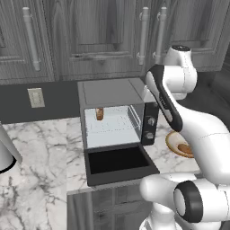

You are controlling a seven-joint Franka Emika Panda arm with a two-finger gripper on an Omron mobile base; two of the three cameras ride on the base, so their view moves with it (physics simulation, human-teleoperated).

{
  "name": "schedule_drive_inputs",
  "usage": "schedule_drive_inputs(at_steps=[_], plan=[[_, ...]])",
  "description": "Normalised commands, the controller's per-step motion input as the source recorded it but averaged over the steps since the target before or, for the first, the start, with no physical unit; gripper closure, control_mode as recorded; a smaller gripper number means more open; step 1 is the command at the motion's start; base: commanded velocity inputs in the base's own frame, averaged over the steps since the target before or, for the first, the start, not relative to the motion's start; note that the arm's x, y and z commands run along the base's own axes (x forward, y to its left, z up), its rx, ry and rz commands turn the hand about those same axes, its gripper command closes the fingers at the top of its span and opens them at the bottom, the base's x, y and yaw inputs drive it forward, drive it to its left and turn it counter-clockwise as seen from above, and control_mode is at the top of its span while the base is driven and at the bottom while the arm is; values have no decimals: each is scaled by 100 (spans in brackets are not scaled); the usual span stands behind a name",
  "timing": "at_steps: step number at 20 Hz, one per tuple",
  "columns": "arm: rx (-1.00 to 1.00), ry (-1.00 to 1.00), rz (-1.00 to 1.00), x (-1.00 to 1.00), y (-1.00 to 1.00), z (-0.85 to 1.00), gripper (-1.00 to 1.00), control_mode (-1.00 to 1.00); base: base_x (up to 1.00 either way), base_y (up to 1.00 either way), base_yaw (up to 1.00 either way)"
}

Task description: Pick up the heated bread from the toaster oven and place it in the bowl. Then move the bread bowl to the dining counter.

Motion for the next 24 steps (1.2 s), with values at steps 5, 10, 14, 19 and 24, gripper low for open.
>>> schedule_drive_inputs(at_steps=[5,10,14,19,24], plan=[[-4,-3,0,-30,59,-10,-100,-100,0,0,0],[0,-8,0,-45,84,-60,-100,-100,0,0,0],[0,-19,-1,-11,76,-60,-100,-100,0,0,0],[-1,-18,-1,34,48,-30,-100,-100,0,0,0],[0,-5,0,35,37,-52,-100,-100,0,0,0]])
